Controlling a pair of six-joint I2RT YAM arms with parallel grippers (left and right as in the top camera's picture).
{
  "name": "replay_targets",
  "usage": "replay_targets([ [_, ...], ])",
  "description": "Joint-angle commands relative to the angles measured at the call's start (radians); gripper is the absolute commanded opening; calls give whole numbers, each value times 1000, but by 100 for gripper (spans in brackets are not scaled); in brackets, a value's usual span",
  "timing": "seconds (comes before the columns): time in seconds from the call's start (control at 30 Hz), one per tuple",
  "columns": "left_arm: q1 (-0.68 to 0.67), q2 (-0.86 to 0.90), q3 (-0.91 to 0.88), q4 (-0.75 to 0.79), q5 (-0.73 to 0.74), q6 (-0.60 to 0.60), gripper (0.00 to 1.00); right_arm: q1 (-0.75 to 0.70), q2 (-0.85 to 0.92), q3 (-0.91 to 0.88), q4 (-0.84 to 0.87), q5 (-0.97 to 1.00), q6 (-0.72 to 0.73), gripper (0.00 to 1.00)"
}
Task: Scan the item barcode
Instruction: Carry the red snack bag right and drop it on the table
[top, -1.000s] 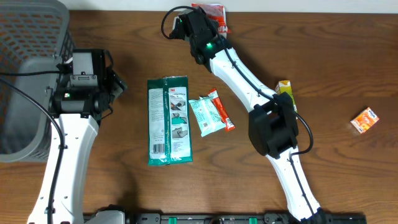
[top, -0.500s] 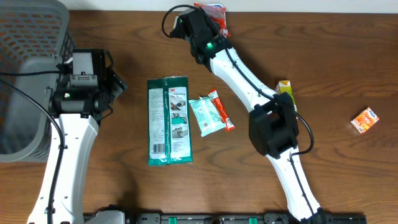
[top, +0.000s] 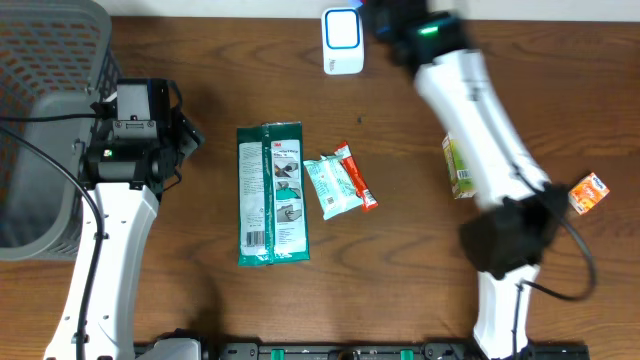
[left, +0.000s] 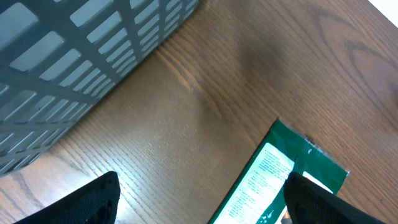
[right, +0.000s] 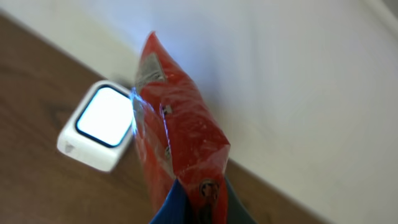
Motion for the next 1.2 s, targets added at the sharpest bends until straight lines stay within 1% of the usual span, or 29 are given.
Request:
replay_targets([
  [0.0, 2, -13, 21, -2, -12, -13, 85, -159, -104, 23, -106, -259, 303, 1],
  [0.1, 2, -13, 21, -2, -12, -13, 85, -275, -122, 23, -208, -415, 392, 1],
  [0.2, 2, -13, 21, -2, -12, -13, 85, -394, -116, 22, -315, -542, 432, 1],
  [0.3, 2, -13, 21, -2, -12, -13, 85, -488, -101, 22, -407, -599, 438, 1],
  [0.47, 2, -13, 21, -2, -12, -13, 85, -620, -79, -10, -508, -603, 437, 1],
  [0.57, 2, -13, 21, -2, -12, -13, 85, -684, -79, -76, -513, -598, 433, 1],
  [0.7, 2, -13, 21, -2, -12, -13, 85, -756, -79, -228, -462, -589, 433, 1],
  [0.77, 2, -13, 21, -2, -12, -13, 85, -787, -79, -327, -406, -589, 433, 1],
  [0.87, 2, -13, 21, -2, -12, -13, 85, -812, -79, -393, -372, -589, 433, 1],
  [0.9, 2, -13, 21, -2, -12, -13, 85, -821, -79, -407, -369, -589, 433, 3],
  [0.93, 2, -13, 21, -2, -12, -13, 85, -827, -79, -414, -370, -589, 433, 7],
  [0.97, 2, -13, 21, -2, -12, -13, 85, -842, -79, -417, -375, -588, 433, 36],
  [1.0, 2, -13, 21, -2, -12, -13, 85, -849, -79, -417, -378, -589, 433, 55],
  [1.07, 2, -13, 21, -2, -12, -13, 85, -862, -79, -417, -383, -588, 433, 85],
  [1.1, 2, -13, 21, -2, -12, -13, 85, -870, -79, -417, -390, -588, 433, 98],
  [1.17, 2, -13, 21, -2, -12, -13, 85, -881, -79, -417, -401, -584, 433, 99],
])
